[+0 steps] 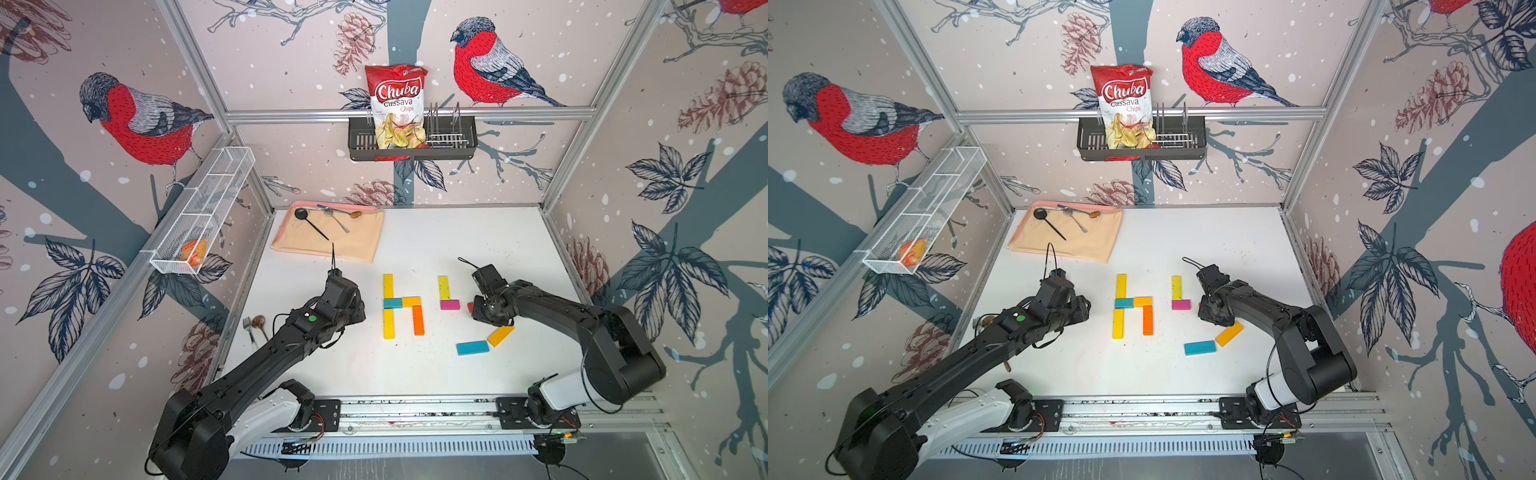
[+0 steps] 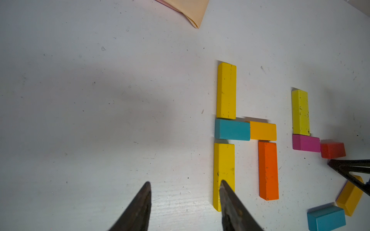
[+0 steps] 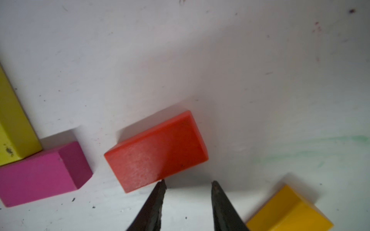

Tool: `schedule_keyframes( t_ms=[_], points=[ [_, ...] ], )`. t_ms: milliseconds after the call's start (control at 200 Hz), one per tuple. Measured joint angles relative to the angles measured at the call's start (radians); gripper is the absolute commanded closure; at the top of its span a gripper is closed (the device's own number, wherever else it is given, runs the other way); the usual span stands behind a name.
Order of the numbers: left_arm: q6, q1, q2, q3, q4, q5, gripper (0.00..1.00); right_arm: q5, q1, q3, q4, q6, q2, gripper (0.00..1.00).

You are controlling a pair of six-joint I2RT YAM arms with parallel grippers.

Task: Assemble the letter h with building blocks
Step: Adjust the building block at the center of the board.

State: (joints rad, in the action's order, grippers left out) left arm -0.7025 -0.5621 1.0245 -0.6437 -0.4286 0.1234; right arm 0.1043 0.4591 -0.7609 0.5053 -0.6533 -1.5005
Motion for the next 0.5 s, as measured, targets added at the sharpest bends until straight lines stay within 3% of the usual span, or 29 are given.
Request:
schedule_keyframes(
  t_ms=[330,500],
  points=[
    [0.000,0.001,-0.004,0.002,0.000,0.001,0.46,0.001,-0.004,-0.042,0.004,0.008,0.003,0.58],
    [0.000,0.001,0.001,-0.005,0.000,0.000,0.46,0.003,-0.035,-0.061,0.020,0.023,0.046,0.46]
  ],
)
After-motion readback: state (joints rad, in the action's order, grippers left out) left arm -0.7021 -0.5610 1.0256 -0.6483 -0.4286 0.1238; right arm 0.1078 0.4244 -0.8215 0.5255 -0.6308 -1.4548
